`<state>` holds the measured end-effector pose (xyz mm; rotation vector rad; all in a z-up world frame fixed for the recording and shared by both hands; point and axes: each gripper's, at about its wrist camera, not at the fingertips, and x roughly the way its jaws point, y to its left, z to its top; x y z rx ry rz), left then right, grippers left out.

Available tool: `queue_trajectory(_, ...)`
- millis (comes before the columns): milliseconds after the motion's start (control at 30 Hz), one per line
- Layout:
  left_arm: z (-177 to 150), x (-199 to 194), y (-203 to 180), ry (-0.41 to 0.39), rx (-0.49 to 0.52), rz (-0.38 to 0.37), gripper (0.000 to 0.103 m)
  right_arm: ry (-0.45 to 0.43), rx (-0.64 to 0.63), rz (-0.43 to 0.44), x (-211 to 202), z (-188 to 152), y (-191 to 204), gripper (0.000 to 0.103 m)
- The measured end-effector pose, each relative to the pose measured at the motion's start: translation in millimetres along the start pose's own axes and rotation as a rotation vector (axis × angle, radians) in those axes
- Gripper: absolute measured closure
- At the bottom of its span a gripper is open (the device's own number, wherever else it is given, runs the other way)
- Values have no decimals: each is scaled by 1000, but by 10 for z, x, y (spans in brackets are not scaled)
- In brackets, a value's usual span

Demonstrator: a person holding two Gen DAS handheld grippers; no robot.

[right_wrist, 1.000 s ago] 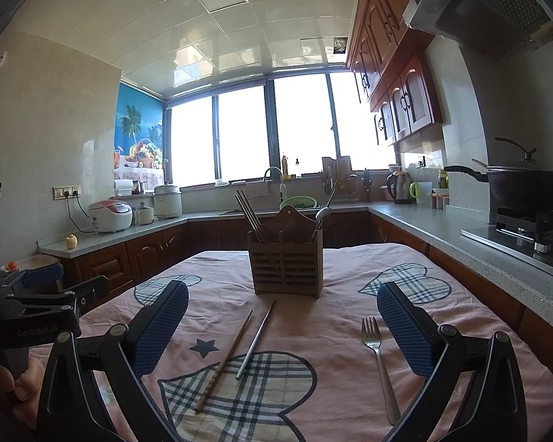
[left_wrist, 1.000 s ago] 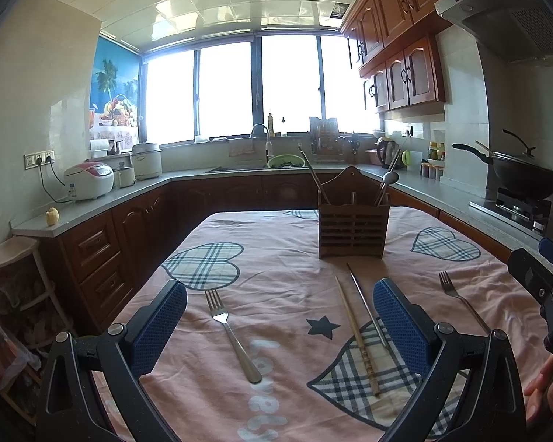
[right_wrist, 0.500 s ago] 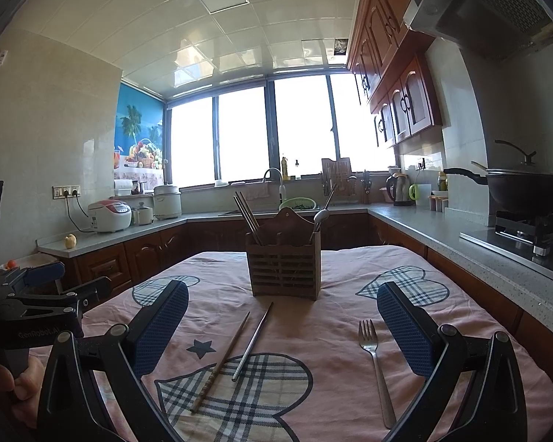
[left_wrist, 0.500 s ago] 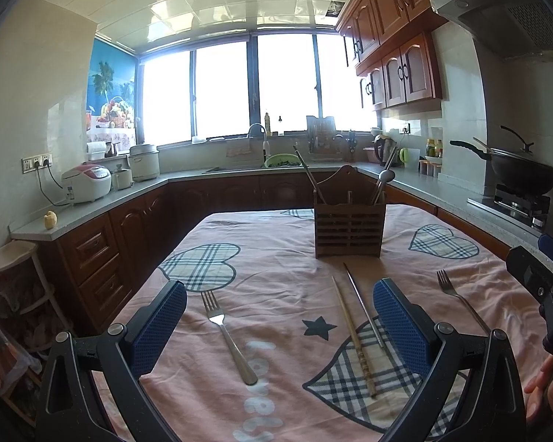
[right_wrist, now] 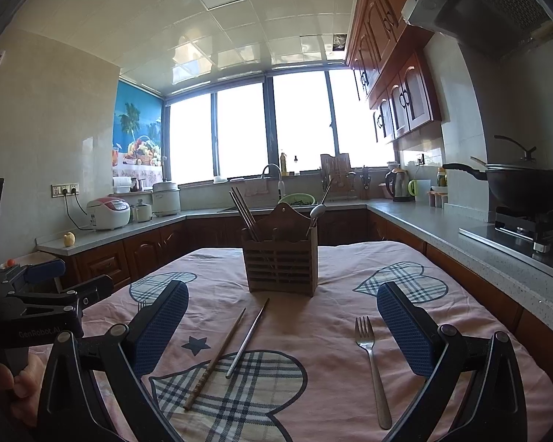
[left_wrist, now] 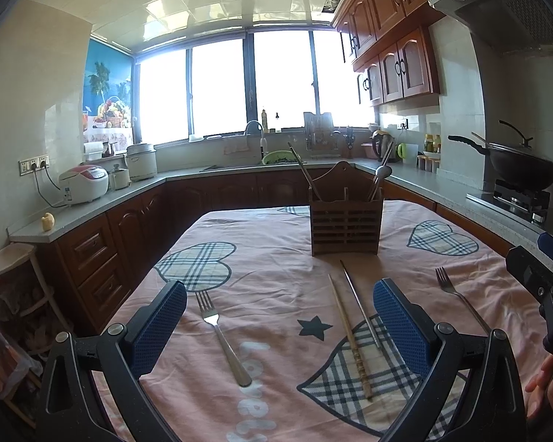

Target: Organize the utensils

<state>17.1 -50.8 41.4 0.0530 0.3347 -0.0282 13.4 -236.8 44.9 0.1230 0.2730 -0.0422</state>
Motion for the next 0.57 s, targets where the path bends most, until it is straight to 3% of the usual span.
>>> queue_trajectory(567,82,-21,-79,-34,-17,-37,1,23,6,-11,106,-9,-138,0)
